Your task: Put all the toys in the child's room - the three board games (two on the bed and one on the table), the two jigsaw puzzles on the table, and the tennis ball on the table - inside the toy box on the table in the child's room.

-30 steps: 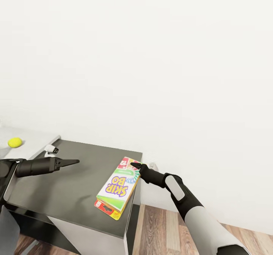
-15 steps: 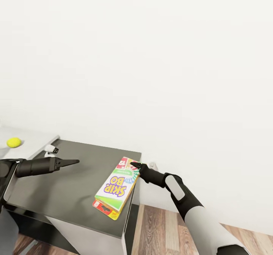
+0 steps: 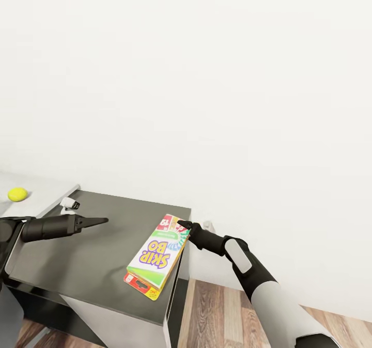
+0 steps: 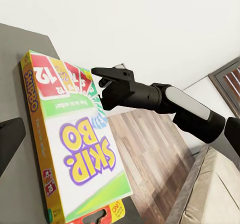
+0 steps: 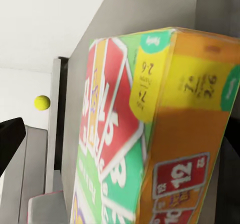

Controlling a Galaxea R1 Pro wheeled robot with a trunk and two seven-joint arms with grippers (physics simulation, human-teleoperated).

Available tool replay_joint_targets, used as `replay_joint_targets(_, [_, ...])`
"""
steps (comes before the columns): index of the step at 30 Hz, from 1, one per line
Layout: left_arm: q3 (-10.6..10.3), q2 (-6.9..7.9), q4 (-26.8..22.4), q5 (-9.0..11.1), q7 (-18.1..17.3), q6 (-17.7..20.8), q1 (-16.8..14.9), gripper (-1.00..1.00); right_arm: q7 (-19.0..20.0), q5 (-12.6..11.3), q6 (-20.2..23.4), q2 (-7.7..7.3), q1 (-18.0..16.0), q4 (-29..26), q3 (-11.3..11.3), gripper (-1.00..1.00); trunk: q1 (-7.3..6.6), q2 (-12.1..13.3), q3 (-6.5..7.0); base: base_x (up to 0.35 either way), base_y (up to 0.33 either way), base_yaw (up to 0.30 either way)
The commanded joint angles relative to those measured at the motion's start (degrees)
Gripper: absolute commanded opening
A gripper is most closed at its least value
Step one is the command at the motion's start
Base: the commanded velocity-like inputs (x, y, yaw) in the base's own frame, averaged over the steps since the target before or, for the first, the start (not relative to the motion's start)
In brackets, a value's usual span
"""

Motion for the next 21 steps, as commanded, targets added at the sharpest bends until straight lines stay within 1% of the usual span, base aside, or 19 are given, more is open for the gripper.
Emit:
replay_joint_targets(1, [0.0, 0.02, 0.0, 0.0, -0.2, 0.6, 0.0, 1.00, 0.0, -0.1, 0.2, 0.00, 0.0, 0.0, 0.0, 1.00, 0.00, 0.0, -0.05, 0.000, 0.000, 0.000])
replay_joint_targets(21, [0.0, 0.02, 0.0, 0.0, -0.2, 0.6, 0.0, 1.00, -0.1, -0.1, 0.2, 0.00, 0.0, 0.0, 0.0, 1.00, 0.00, 0.0, -0.05, 0.000, -0.015, 0.000])
